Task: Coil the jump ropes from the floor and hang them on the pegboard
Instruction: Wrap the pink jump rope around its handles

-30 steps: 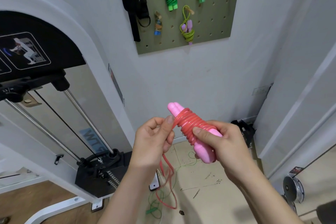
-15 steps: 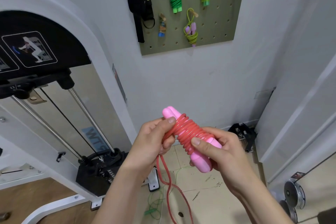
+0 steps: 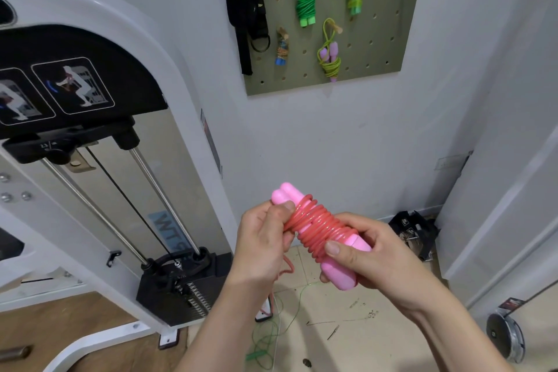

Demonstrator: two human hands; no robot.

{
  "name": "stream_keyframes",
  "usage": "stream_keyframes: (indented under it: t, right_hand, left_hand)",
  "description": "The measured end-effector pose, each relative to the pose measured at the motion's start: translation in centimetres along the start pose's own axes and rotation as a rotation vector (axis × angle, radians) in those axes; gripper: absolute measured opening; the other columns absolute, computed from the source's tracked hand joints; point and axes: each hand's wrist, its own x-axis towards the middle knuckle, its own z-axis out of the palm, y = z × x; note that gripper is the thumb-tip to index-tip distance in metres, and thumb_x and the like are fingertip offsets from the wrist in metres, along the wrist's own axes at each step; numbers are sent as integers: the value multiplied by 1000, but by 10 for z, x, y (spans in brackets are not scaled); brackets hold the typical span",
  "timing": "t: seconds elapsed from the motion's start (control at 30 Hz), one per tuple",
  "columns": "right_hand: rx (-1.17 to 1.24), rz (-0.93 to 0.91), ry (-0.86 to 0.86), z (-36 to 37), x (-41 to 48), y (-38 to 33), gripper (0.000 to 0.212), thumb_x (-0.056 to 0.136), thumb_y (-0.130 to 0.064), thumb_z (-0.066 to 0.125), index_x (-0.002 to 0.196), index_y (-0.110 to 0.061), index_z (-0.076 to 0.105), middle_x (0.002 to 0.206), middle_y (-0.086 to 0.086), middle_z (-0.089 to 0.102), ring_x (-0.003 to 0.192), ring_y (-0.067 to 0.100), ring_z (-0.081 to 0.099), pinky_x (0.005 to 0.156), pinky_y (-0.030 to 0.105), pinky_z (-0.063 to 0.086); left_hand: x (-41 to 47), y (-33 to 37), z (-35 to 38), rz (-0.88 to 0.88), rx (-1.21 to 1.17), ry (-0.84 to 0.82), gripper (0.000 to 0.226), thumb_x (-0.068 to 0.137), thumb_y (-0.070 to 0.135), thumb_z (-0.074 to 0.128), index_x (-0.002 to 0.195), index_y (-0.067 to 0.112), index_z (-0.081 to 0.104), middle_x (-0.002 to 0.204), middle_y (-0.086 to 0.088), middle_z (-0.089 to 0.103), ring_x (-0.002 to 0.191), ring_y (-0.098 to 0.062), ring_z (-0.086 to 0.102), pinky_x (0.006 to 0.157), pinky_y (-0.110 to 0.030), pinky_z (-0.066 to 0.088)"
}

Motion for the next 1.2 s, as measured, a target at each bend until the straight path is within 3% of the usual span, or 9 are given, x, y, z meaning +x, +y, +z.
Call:
stream_keyframes:
  t: [0.13,0.27,0.47,0.57,0.7,0.8,0.93,1.13,1.2]
  right_hand:
    - [-163,116,-74,-6,8,9,37,73,-45,71,107,-29,67,85,-4,68,74,12,61,52,21,44]
    - [-485,159,110,-21,16,7,69,72,-71,62,133,-40,47,121,-5,59,104,4,59,83,24,47]
    - [-43,354,-145,-3,13,-12,64,82,-68,36,93,-19,76,74,6,68,70,17,64,64,31,52]
    - [16,336,-169,-3,21,0,52,88,-54,53,96,-6,70,72,8,65,66,16,62,66,33,53]
    - [54,353,-261,-16,25,7,52,88,-40,56,127,-6,56,92,6,66,70,12,61,59,23,53]
    - [-41,343,-334,-18,31,6,43,90,-24,58,130,-8,53,92,7,64,71,13,61,52,21,47]
    - [-425,322,-400,-17,36,3,23,96,-8,55,116,-20,56,85,6,55,64,13,51,52,22,41]
    - [-1219,334,-478,-11,39,-11,65,99,-27,51,152,-20,13,93,-16,52,89,8,53,74,3,40]
    - [-1285,230,-531,-10,38,-14,43,97,-24,51,135,-25,31,112,-2,54,106,20,52,92,27,44]
  left_hand:
    - [0,-5,0,51,5,1,32,85,22,62,57,9,54,49,2,40,47,-7,35,49,-20,32]
    - [-2,-8,1,355,446,62,16,74,30,66,67,16,62,47,8,30,44,-5,29,45,-19,29]
    - [-5,-24,3,956,1120,-38,20,70,31,57,78,22,73,53,10,51,47,-8,52,37,-21,37]
    - [-7,-34,1,879,1149,-200,17,74,33,56,74,20,67,55,8,52,45,-12,54,35,-22,38]
    - [-12,-19,-9,302,801,-427,18,83,37,65,100,38,61,73,15,61,67,-5,59,64,-29,52]
    - [-6,-7,-15,160,751,-597,28,86,28,65,108,43,57,70,14,62,67,-2,56,72,-31,52]
    - [4,7,-20,168,920,-707,46,84,29,66,121,46,44,80,16,59,77,2,53,68,-14,42]
    - [15,14,-29,377,1246,-744,24,87,46,62,107,33,64,85,4,68,80,-14,59,65,-28,39]
    - [22,18,-31,321,1186,-787,20,84,46,66,98,33,71,80,4,69,74,-10,59,66,-29,46]
